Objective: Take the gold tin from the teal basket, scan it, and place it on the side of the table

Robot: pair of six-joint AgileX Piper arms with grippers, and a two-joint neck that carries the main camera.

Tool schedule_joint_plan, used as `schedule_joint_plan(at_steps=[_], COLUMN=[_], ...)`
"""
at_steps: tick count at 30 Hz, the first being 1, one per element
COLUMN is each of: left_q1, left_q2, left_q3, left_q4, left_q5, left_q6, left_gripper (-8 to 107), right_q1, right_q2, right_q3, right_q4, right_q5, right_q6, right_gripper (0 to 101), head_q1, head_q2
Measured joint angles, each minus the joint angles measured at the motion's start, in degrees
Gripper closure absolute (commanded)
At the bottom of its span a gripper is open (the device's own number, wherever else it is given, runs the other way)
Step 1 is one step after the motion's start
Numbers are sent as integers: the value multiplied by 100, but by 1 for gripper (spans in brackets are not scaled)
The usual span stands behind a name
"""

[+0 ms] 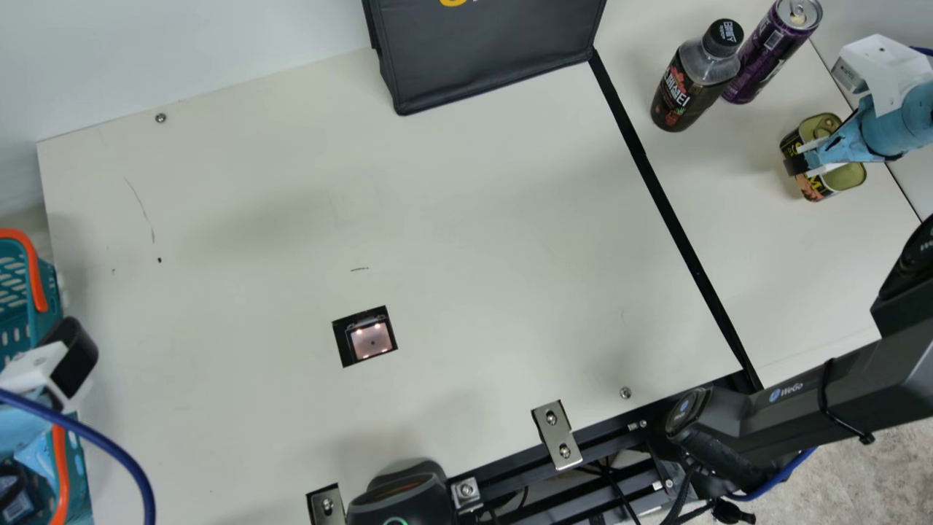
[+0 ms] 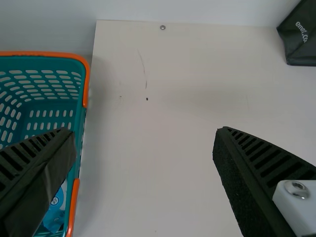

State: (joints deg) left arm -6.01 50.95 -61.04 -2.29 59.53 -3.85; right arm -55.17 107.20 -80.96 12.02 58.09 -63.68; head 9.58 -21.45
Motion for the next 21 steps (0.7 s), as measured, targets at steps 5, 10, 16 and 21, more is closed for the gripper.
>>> schedule_joint_plan(at_steps=[5,10,16,21], left_q1=[0,0,0,0], left_q2=[0,0,0,0], left_q3=[0,0,0,0], left_q4=[0,0,0,0], left_q5=[0,0,0,0], left_q6=[0,0,0,0], left_gripper=[9,9,9,9], right_q1=[53,107,150,178], right_q2=[96,174,242,278], right_q3=[42,42,48,58], right_q4=[75,75,69,39], right_q5=[-147,-265,-354,-413], right_q6=[-45,-52,-46,3], right_gripper=[101,101,101,85], head_q1=[0,0,0,0], head_q2=[0,0,0,0])
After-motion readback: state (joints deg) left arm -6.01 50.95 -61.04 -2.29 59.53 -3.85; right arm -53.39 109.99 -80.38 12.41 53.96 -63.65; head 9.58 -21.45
